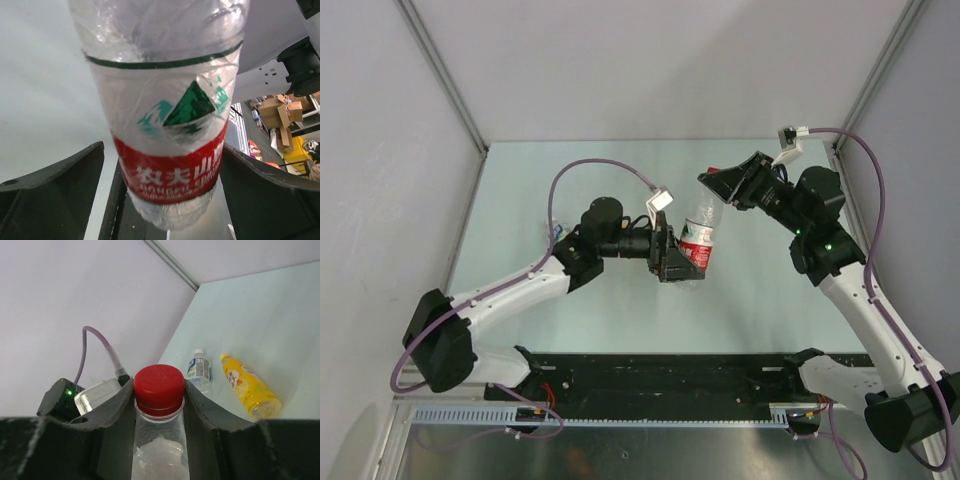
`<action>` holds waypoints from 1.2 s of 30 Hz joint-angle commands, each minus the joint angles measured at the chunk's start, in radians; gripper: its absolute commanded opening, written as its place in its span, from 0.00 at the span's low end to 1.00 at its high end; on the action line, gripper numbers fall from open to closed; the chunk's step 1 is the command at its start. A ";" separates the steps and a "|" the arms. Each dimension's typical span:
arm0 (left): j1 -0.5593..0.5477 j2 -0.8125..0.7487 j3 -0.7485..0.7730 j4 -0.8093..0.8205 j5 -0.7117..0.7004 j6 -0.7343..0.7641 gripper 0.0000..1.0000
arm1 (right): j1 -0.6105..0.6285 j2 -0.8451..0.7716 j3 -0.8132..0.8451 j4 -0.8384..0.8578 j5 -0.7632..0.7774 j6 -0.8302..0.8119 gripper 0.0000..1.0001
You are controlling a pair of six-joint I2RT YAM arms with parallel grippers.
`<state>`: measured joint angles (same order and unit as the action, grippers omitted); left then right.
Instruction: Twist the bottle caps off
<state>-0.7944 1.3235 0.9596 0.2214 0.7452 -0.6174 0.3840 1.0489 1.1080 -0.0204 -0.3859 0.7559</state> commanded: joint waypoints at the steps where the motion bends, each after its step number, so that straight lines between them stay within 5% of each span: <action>1: -0.044 0.039 0.071 0.075 0.000 -0.034 0.92 | 0.008 -0.031 0.031 0.046 0.037 0.008 0.00; 10: -0.060 0.012 0.051 0.105 -0.035 -0.012 0.42 | 0.007 -0.055 0.031 0.009 0.074 -0.022 0.05; 14: -0.057 -0.018 0.026 0.087 -0.055 0.050 0.28 | -0.002 -0.047 0.030 -0.003 0.043 -0.027 0.37; 17: -0.053 -0.030 0.038 -0.042 -0.103 0.146 0.26 | -0.014 -0.043 0.030 -0.003 0.010 -0.028 0.71; 21: -0.051 -0.053 0.068 -0.302 -0.234 0.307 0.26 | -0.039 -0.042 0.030 -0.031 -0.012 -0.027 0.92; 29: -0.051 -0.113 0.050 -0.605 -0.557 0.506 0.28 | -0.082 -0.013 0.030 -0.085 -0.088 -0.059 0.99; 36: -0.053 -0.169 0.030 -0.673 -0.684 0.566 0.28 | -0.060 0.088 0.031 -0.105 -0.198 -0.080 0.99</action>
<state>-0.8497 1.2072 0.9833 -0.3935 0.1726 -0.1318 0.3038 1.0847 1.1080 -0.1116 -0.4870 0.7029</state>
